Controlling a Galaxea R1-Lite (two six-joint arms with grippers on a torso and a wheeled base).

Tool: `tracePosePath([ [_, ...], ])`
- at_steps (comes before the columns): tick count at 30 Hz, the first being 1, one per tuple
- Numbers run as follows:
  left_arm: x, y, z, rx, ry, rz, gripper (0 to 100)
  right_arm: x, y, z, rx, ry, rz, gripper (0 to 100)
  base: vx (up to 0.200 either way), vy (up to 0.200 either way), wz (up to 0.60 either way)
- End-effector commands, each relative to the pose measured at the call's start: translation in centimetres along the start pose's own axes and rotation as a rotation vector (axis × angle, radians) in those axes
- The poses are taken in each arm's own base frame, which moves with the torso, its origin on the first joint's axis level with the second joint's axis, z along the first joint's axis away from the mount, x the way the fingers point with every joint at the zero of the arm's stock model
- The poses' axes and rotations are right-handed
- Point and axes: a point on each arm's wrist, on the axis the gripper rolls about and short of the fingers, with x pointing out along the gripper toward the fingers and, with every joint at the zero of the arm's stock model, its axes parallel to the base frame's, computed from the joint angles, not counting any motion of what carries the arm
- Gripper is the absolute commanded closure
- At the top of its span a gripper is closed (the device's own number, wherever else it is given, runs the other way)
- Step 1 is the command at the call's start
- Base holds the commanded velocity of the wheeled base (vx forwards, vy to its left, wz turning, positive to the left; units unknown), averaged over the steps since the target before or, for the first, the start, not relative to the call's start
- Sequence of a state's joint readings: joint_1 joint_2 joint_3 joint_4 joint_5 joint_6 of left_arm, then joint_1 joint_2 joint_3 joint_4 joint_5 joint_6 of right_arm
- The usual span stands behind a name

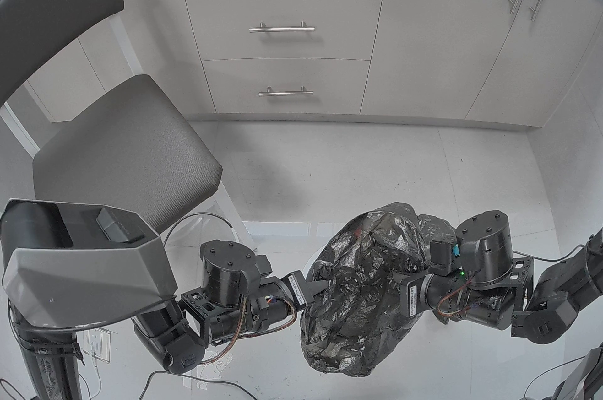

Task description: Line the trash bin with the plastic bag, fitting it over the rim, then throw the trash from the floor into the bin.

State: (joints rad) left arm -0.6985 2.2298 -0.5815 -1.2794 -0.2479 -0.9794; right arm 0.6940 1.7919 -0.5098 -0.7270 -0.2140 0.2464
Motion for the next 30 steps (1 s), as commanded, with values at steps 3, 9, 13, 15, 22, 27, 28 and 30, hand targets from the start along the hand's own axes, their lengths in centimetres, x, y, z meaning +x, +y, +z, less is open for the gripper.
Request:
tracePosePath([
  [3,0.6,2.0,-0.2,-0.013,0.012,-0.001,100,1.9,-0.2,-2.2,0.006,0.000,-0.003,100,0.000,0.000,0.00],
  [9,0.6,2.7,0.3,-0.012,-0.010,-0.005,100,2.6,-0.4,-3.8,0.006,-0.001,-0.004,100,0.000,0.000,0.00],
  [13,0.6,3.3,0.6,0.008,-0.025,-0.003,100,2.4,-0.7,-4.3,0.008,-0.007,-0.004,100,0.000,0.000,0.00],
  [15,0.6,3.7,0.4,0.032,-0.026,0.006,100,2.3,-1.0,-5.2,0.002,0.026,-0.016,100,0.000,0.000,0.00],
  [22,0.9,4.2,0.1,0.070,-0.030,0.008,100,2.0,-1.5,-6.4,-0.005,0.076,-0.040,100,0.000,0.000,0.00],
  [27,0.9,4.4,0.5,0.065,-0.043,0.013,100,1.7,-1.6,-6.9,-0.019,0.096,-0.041,100,0.000,0.000,0.00],
  [28,1.0,4.5,0.7,0.064,-0.054,0.021,100,1.7,-1.6,-6.9,-0.020,0.093,-0.039,100,0.000,0.000,0.00],
  [30,1.2,4.8,1.1,0.062,-0.097,0.050,100,1.9,-1.3,-6.9,-0.024,0.085,-0.030,100,0.000,0.000,0.00],
])
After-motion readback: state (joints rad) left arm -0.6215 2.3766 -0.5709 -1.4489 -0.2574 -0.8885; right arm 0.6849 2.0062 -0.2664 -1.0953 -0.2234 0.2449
